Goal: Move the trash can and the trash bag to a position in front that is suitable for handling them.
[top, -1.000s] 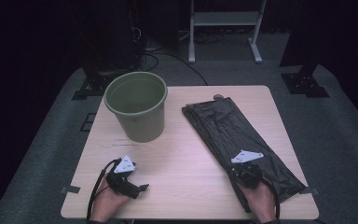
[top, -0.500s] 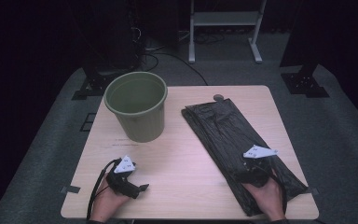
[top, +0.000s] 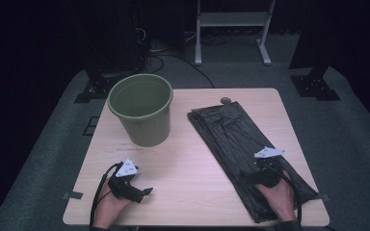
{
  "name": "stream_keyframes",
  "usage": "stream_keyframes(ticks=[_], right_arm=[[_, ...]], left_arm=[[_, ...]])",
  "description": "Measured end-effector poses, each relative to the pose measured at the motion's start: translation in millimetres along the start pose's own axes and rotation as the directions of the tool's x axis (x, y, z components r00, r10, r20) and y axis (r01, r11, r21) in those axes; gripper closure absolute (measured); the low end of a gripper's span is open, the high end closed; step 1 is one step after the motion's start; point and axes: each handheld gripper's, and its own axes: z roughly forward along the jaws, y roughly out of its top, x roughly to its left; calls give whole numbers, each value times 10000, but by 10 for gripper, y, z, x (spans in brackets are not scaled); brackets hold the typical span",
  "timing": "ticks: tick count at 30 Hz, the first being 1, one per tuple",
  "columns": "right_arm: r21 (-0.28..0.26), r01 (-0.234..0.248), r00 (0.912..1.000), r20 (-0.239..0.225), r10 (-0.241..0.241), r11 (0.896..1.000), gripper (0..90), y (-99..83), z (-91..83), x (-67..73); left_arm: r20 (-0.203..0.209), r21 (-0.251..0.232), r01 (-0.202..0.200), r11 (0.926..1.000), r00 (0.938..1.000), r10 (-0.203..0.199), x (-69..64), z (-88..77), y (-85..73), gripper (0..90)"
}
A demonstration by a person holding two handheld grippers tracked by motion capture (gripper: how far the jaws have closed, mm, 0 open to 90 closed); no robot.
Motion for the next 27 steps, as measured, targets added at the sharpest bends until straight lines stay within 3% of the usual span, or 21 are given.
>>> stream_keyframes(ticks=[4,14,18,27], right_arm=[[-86,-67,10000,-67,66,9999,41,-29,8,-20],[-318,8,9999,-130,-12,9995,39,-72,-6,-33],[-386,-4,9999,-145,-2,9993,41,-86,-11,-40],[-368,-22,9999,-122,18,9993,32,-85,-8,-43]], left_arm=[[60,-291,318,9991,9995,-316,20,-89,47,0],[-73,-395,315,9987,9995,-318,36,-196,131,0],[-48,-459,634,9969,9980,-637,63,-278,190,0],[-167,-836,729,9938,9971,-745,109,-490,344,0]])
